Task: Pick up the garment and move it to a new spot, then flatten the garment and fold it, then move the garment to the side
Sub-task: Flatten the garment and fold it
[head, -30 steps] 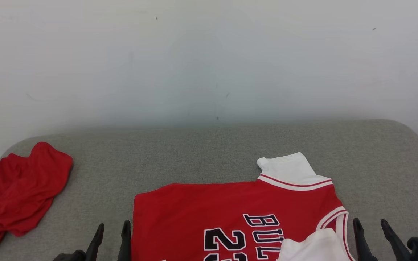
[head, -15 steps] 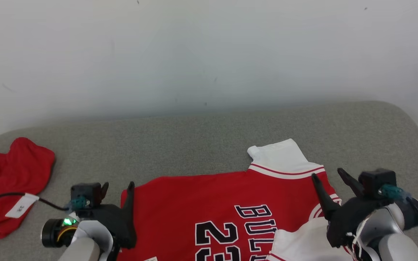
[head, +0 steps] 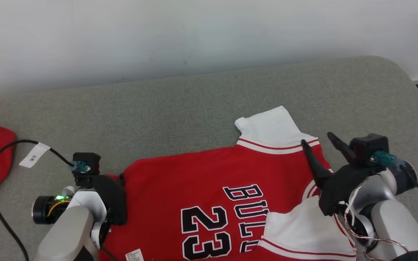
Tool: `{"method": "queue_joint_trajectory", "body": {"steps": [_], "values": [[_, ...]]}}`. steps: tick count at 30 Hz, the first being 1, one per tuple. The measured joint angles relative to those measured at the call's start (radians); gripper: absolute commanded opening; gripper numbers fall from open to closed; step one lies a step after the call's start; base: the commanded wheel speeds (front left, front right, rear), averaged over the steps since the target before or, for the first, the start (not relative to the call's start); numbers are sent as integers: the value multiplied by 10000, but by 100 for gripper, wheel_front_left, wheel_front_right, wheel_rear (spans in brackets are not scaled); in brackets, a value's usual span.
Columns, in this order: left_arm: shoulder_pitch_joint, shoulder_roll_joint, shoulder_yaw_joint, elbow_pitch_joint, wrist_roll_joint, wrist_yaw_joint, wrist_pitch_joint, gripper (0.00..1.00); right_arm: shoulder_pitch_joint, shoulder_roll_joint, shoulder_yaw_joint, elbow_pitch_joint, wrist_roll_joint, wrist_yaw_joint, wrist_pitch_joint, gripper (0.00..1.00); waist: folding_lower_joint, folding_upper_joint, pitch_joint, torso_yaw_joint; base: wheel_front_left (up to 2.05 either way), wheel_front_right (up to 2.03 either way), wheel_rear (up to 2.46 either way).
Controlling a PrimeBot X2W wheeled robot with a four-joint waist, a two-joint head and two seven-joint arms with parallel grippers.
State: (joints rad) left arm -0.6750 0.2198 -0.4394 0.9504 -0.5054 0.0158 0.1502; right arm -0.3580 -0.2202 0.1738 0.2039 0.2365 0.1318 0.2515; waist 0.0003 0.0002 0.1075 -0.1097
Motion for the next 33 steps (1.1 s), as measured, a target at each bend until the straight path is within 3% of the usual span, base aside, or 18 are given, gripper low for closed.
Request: {"method": "queue_joint_trajectory", "body": {"steps": [8, 14, 20, 21, 25, 28, 33], "values": [[-219, -449, -228, 606, -171, -472, 17, 100, 322, 12, -577, 100, -205, 0, -144, 100, -1, 0, 103, 138, 0, 0, 0], [-227, -639, -360, 817, -251, -587, 151, 100, 346, 82, -583, 111, -267, 0, -90, 100, -3, -1, -40, 302, 0, 0, 0], [-453, -514, -391, 844, -136, -357, -548, 100, 131, 71, -485, 127, -274, 0, -29, 100, -3, -1, 24, 313, 0, 0, 0], [-626, -454, -320, 905, -130, -119, -842, 100, -99, 63, -385, 157, -297, 0, 31, 100, -2, -1, 99, 303, 0, 0, 0], [-818, -293, -422, 1166, 94, 33, -809, 100, -289, 65, -253, 257, -305, 0, 36, 100, -2, 0, 184, 293, 0, 0, 0], [-819, -360, -523, 1597, 8, -272, -29, 100, -314, 69, -230, 334, -303, 0, 21, 100, -2, -1, 170, 318, 0, 0, 0], [-856, -497, -602, 1666, -67, -529, 111, 100, -253, 4, -364, 449, -286, 0, -54, 100, -3, -1, 127, 468, 0, 0, 0]]}}
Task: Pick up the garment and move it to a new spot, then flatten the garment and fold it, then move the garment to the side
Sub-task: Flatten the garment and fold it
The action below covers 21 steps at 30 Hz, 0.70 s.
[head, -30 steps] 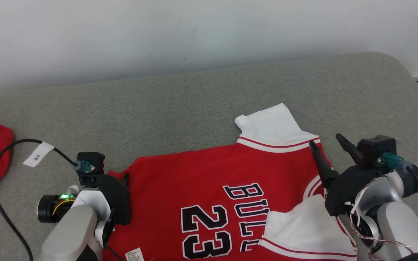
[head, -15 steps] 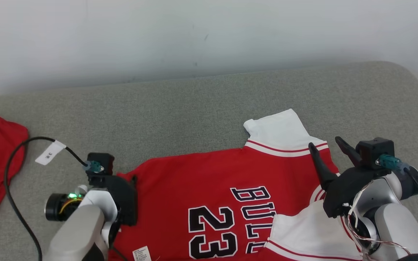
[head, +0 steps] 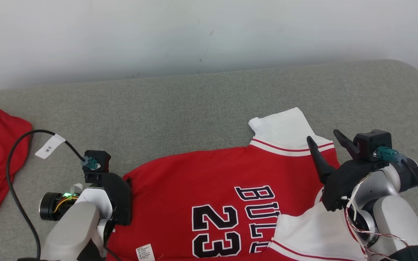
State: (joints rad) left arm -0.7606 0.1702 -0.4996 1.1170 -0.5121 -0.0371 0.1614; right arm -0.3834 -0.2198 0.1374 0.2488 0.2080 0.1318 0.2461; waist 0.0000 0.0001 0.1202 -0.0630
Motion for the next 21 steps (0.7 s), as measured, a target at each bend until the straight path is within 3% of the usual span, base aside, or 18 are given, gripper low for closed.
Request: {"method": "queue_joint_trajectory", "body": {"steps": [4, 5, 6, 7, 9, 10, 14, 21], "values": [[-23, -61, -134, 73, -113, -203, 245, 98, 60, -6, -67, 21, 0, 0, -2, 100, -1, 0, -63, 71, 0, 0, 0], [-40, -73, -171, 69, -113, -255, 255, 92, 66, -12, -82, 23, 0, 0, -2, 100, -1, 0, -76, 81, 0, 0, 0], [-50, -77, -217, 63, -94, -257, 247, 76, 66, -8, -86, 23, 0, 0, -4, 100, -1, 0, -87, 83, 0, 0, 0], [-52, -73, -270, 63, -69, -261, 234, 50, 67, 6, -77, 21, 0, 0, -4, 100, -1, -1, -92, 71, 0, 0, 0], [-58, -59, -407, 46, 67, -337, 96, 24, 65, 31, -25, 2, 0, 0, -2, 100, -1, 0, -84, 28, 0, 0, 0], [-63, -67, -464, 31, 132, -339, 25, 0, 60, 38, 0, -6, 0, 0, 0, 100, -1, 0, -68, 4, 0, 0, 0], [-125, -65, -554, 10, 194, -314, -314, 0, 4, 36, 73, -12, 0, 0, 25, 100, 0, 0, 21, -73, 0, 0, 0], [-441, 84, -209, -86, 130, 462, -1450, 0, -673, -90, 17, 347, -31, 0, 259, 100, 0, 0, 135, -70, 0, 0, 0]]}}
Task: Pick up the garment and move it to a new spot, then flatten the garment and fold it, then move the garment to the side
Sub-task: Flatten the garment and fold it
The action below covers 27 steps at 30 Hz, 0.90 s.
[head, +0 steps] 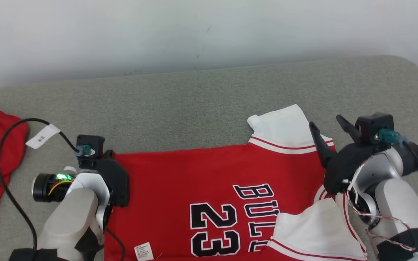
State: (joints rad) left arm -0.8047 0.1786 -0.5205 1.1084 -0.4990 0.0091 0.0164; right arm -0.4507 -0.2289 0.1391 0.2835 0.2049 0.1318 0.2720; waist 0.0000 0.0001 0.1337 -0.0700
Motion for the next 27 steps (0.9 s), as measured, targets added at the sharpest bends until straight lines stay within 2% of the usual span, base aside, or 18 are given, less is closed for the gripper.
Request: {"method": "queue_joint_trajectory", "body": {"steps": [4, 11, 16, 27], "values": [[-58, -42, 236, -67, -161, 267, -633, 0, -371, 0, 36, 305, -42, 0, -81, 100, 0, 0, 12, 162, 0, 0, 0], [-61, -169, 295, 123, -412, 71, -779, 0, -877, 79, 52, 1289, 366, 0, 395, 100, -1, -2, 6, 355, 0, 0, 0], [-324, -430, 182, 119, -424, -4, -920, 0, -1952, -207, 58, 2491, 456, 0, 1260, 100, 0, -1, 305, 405, 0, 0, 0], [-1152, -890, -198, -121, -336, -180, -1221, 0, -4247, -756, -491, 5152, -619, 0, 1854, 100, 1, -1, 1324, 906, 0, 0, 0]]}}
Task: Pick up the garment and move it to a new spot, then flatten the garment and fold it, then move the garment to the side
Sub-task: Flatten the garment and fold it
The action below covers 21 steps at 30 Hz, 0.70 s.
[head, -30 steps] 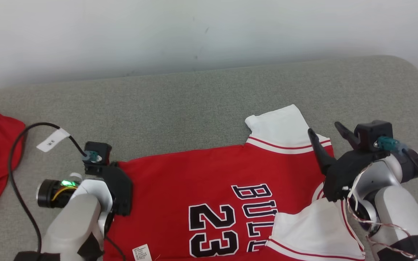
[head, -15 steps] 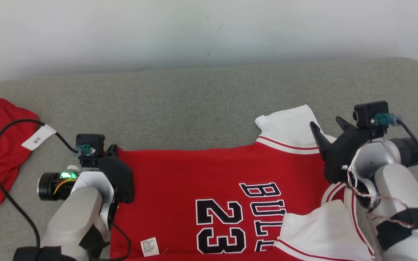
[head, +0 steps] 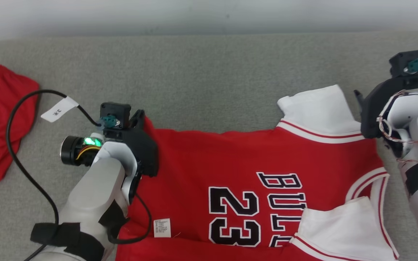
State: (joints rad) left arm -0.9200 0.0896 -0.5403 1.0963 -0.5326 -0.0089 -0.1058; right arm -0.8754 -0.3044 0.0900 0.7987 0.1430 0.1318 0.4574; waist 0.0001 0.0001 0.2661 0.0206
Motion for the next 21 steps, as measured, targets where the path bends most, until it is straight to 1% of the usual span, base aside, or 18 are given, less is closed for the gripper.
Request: {"method": "queue_joint_trajectory", "body": {"steps": [5, 12, 13, 14, 15, 16, 17, 19, 21], "values": [[-328, -132, -128, -201, 33, -46, -134, 0, -578, -207, -150, 683, -52, 0, -104, 100, 0, 0, 501, 329, 0, 0, 0], [-445, -203, -234, -284, 12, -29, -159, 0, -1079, -201, 10, 1360, 127, 0, -173, 100, 1, 0, 1103, 735, 0, 0, 0], [-446, -213, -247, -288, -4, -27, -159, 0, -1108, -199, 36, 1448, 199, 0, -163, 92, 1, 1, 1154, 793, 0, 0, 0], [-451, -221, -259, -291, -13, -29, -159, 0, -1151, -203, 54, 1524, 238, 0, -127, 60, 1, 0, 1197, 845, 0, 0, 0], [-453, -221, -268, -293, -17, -29, -161, 0, -1211, -209, 98, 1582, 274, 0, -82, 45, 0, 0, 1231, 892, 0, 0, 0], [-453, -222, -276, -291, -38, -33, -161, 0, -1267, -213, 121, 1651, 334, 0, -59, 27, -1, 0, 1258, 936, 0, 0, 0], [-453, -222, -293, -284, -54, -44, -161, 0, -1288, -205, 192, 1735, 374, 0, -38, 0, -1, 0, 1274, 994, 0, 0, 0], [-451, -222, -313, -255, -61, -46, -161, 0, -1293, -196, 309, 1791, 414, 0, -81, 0, 0, 0, 1227, 1004, 0, 0, 0], [-442, -215, -313, -221, -90, -46, -165, 0, -1292, -272, 334, 1814, 416, 2, -366, 0, -1, 0, 1154, 993, 0, 0, 0]]}}
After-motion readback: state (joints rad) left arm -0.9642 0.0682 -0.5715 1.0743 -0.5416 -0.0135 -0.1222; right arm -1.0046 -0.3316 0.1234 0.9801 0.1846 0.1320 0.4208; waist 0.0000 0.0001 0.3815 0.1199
